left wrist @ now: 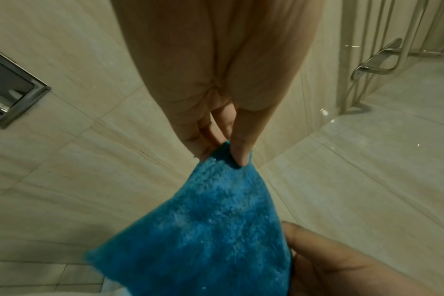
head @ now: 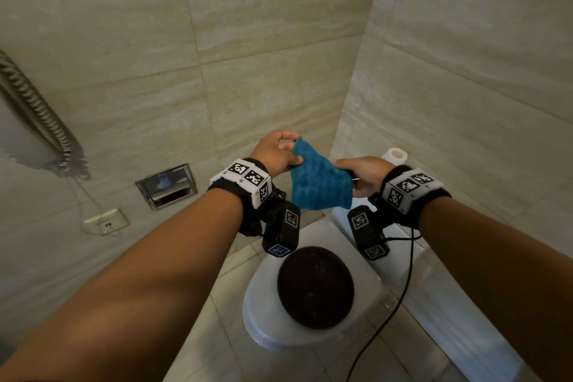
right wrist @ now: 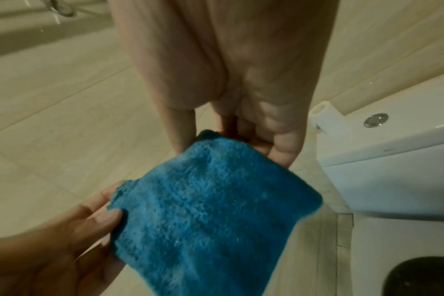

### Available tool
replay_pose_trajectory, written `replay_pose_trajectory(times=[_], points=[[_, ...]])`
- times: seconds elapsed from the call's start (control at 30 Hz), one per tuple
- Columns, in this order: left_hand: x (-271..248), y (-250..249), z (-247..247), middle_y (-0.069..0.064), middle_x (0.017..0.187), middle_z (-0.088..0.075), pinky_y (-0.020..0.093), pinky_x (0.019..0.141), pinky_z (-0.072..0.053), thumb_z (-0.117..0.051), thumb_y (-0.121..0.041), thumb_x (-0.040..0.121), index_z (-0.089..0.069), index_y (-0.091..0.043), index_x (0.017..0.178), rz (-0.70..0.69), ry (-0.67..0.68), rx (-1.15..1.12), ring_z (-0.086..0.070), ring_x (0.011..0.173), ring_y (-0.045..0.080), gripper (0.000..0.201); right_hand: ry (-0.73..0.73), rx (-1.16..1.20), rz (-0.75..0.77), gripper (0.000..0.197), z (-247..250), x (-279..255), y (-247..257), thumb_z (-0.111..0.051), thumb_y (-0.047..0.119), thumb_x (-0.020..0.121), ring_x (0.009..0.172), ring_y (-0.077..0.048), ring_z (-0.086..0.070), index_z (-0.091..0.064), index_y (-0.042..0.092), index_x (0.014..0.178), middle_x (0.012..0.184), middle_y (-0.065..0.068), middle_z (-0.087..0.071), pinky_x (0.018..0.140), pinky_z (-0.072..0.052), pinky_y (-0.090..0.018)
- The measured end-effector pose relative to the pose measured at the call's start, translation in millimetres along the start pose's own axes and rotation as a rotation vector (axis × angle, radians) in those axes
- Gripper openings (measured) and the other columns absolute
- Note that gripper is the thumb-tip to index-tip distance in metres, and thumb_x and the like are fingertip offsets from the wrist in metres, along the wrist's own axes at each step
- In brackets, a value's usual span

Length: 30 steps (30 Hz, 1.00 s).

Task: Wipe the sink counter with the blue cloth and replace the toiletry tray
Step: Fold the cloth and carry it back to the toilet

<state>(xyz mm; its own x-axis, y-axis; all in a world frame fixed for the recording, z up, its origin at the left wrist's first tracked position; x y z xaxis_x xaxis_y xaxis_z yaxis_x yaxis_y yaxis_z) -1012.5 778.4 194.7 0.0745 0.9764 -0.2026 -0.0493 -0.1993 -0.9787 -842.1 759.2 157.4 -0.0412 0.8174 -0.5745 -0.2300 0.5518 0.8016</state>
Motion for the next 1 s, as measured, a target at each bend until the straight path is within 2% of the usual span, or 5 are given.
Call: replay_pose_trajectory(times=[0.23,0.43,0.63,0.8,1.0], points=[[10.3,-0.4,10.0,0.005,0.078,-0.054,0.039,0.077,-0.054,-0.062,-0.006,0.088,-0.052,-0.019,0.100,-0.061,-0.115,0.122,-0.059,0.075,0.022,0.020,-0.044,0.055,0.078,0.021,10.0,2.4,15.7,-0.048,0.003,0.085,0.063,-0.020,-0.046,-0.045,0.013,0.067,0.072,-0.009,-0.044,0.060,-0.041,-0.028],[20.0,10.0,18.7,0.002,0.077,-0.060,0.044,0.084,-0.055,-0.072,-0.020,0.080,-0.059,-0.027,0.074,-0.070,-0.177,0.350,-0.059,0.079,0.023,0.016,-0.162,0.113,0.293,0.036,26.6,6.8,37.8,-0.046,-0.014,0.077,0.071,-0.017,-0.055,-0.050,0.022,0.082,0.080,-0.005,-0.055,0.061,-0.046,-0.024],[18.8,17.6,3.8,0.004,0.081,-0.050,0.035,0.093,-0.048,-0.075,-0.003,0.074,-0.060,-0.020,0.116,-0.040,0.043,0.396,-0.055,0.085,0.017,0.047,-0.076,-0.031,0.381,0.048,16.0,7.9,42.3,-0.052,-0.019,0.076,0.083,-0.021,-0.061,-0.059,0.009,0.114,0.086,-0.007,-0.061,0.077,-0.054,-0.030],[23.3,25.7,14.9,-0.006,0.070,-0.053,0.023,0.067,-0.041,-0.065,-0.013,0.086,-0.068,-0.010,0.093,-0.079,-0.015,0.576,-0.051,0.073,0.013,0.008,-0.216,-0.677,0.430,0.031,6.8,10.7,44.4,-0.063,0.000,0.078,0.097,-0.024,-0.060,-0.067,0.008,0.107,0.104,-0.008,-0.065,0.083,-0.048,-0.031],[34.4,62.2,18.4,0.009,0.094,-0.052,0.034,0.079,-0.039,-0.050,-0.022,0.097,-0.056,-0.007,0.098,-0.063,0.094,0.667,-0.048,0.089,0.022,0.017,-0.229,-0.841,0.329,0.021,-7.9,28.6,17.1,-0.055,0.021,0.087,0.089,-0.024,-0.056,-0.069,0.007,0.096,0.092,-0.008,-0.063,0.076,-0.041,-0.032]])
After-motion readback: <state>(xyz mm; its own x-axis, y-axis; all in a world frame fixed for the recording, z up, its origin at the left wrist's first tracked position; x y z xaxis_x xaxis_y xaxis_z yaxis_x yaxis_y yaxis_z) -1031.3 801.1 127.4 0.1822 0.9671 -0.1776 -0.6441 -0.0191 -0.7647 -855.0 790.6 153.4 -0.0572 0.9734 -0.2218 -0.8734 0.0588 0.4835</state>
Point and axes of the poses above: each hand's wrist, its own x-axis towards the middle knuckle, its own z-axis out of the back of the hand, y = z × x, the point moved 10 cm from there along x, towards the middle knuckle
